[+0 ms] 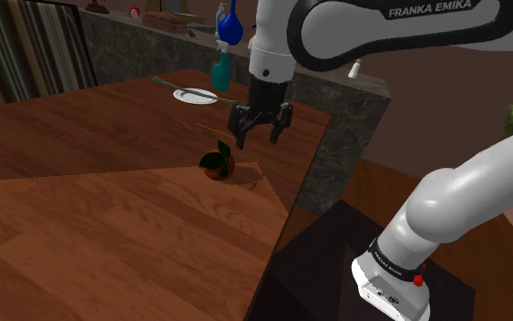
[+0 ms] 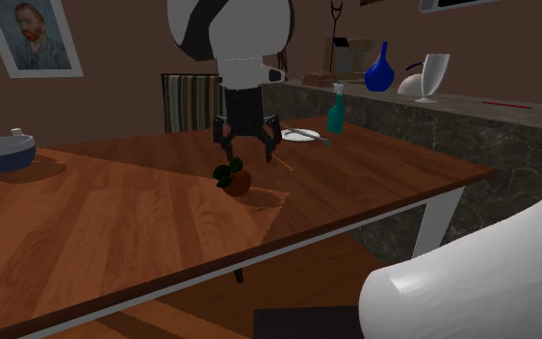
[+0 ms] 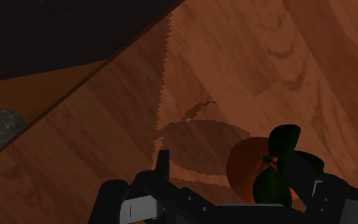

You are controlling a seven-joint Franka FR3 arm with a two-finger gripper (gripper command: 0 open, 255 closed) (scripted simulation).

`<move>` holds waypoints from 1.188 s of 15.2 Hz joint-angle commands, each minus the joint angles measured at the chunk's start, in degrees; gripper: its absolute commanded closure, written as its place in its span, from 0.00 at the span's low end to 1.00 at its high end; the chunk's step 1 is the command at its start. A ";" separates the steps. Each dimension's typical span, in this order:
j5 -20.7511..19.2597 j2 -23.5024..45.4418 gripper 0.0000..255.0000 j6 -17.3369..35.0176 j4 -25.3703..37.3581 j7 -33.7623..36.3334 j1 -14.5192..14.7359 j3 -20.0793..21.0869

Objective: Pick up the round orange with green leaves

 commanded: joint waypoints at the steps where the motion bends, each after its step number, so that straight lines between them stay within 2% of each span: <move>1: -0.91 3.76 0.00 1.71 1.37 4.31 -0.42 2.81; 6: -6.67 15.79 0.00 4.86 7.22 15.80 -1.41 9.17; 15: -8.26 18.26 0.00 10.65 3.33 17.22 -1.25 9.70; 16: -8.28 18.28 1.00 10.74 3.26 17.25 -1.24 9.72; 18: -8.18 18.15 1.00 10.84 3.07 17.20 -1.22 9.71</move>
